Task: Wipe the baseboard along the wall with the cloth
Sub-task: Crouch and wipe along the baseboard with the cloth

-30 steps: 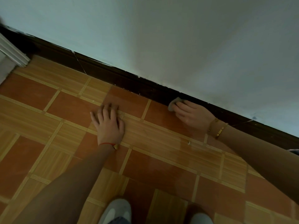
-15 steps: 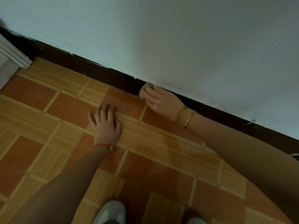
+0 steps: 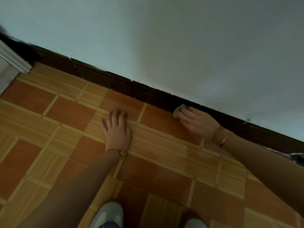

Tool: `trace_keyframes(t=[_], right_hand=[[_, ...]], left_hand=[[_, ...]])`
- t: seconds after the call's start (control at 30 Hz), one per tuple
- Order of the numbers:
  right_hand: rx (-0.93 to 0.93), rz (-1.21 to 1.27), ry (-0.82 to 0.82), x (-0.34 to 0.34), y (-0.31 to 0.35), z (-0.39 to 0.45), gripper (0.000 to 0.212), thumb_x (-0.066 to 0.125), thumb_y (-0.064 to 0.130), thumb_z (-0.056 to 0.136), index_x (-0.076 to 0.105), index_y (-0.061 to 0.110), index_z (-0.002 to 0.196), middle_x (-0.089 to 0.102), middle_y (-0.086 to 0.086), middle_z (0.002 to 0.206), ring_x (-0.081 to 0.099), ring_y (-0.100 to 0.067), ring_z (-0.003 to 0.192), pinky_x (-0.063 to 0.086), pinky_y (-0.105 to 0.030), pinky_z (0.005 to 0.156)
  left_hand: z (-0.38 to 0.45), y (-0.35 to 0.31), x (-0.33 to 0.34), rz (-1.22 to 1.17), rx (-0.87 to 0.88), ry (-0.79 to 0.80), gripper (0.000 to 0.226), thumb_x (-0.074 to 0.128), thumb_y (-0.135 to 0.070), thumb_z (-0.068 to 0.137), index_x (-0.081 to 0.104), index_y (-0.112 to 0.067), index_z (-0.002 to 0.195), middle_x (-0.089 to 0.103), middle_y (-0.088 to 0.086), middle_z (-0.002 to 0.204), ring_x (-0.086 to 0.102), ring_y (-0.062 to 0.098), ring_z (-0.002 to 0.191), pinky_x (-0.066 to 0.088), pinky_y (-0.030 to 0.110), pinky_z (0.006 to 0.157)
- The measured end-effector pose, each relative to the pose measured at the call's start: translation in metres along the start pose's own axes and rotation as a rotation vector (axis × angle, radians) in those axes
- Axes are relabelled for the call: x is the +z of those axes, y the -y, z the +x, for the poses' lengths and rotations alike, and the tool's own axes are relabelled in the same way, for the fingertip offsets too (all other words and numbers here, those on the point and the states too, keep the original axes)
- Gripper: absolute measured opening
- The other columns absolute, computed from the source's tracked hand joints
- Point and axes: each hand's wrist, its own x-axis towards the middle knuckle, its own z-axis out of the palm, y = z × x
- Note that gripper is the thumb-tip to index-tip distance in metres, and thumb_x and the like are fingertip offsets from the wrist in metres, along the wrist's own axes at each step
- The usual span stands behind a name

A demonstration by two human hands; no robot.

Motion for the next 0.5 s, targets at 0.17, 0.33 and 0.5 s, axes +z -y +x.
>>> trace_keyframes(t=[0.17, 0.33, 0.5], right_hand=[[0.024, 0.045, -0.135, -0.014, 0.002, 0.054, 0.025, 0.062, 0.002, 0.085, 0.066, 0.001, 0.109, 0.058, -0.012, 0.125, 0.053, -0.028, 0.117, 0.04, -0.037, 0.103], [0.068, 0.029, -0.248, -0.02, 0.011, 0.111, 0.025, 0.044, -0.004, 0.096, 0.068, 0.001, 0.102, 0.062, -0.011, 0.113, 0.058, -0.027, 0.11, 0.046, -0.033, 0.097], [0.024, 0.073, -0.18, -0.019, 0.002, 0.059, 0.025, 0.05, -0.004, 0.089, 0.067, 0.0, 0.106, 0.061, -0.013, 0.123, 0.057, -0.027, 0.115, 0.045, -0.037, 0.102]], left_hand=[[-0.005, -0.016, 0.013, 0.019, -0.025, -0.012, 0.054, 0.029, -0.034, 0.097, 0.043, -0.014, 0.145, 0.04, 0.016, 0.152, 0.028, 0.036, 0.146, 0.006, 0.067, 0.12], [-0.004, -0.014, 0.013, 0.029, -0.025, -0.023, 0.054, 0.032, -0.034, 0.096, 0.042, -0.016, 0.146, 0.039, 0.015, 0.153, 0.027, 0.035, 0.146, 0.006, 0.068, 0.119], [-0.005, -0.014, 0.012, 0.025, -0.019, -0.015, 0.053, 0.032, -0.034, 0.097, 0.041, -0.017, 0.146, 0.039, 0.014, 0.153, 0.026, 0.034, 0.147, 0.005, 0.066, 0.12]])
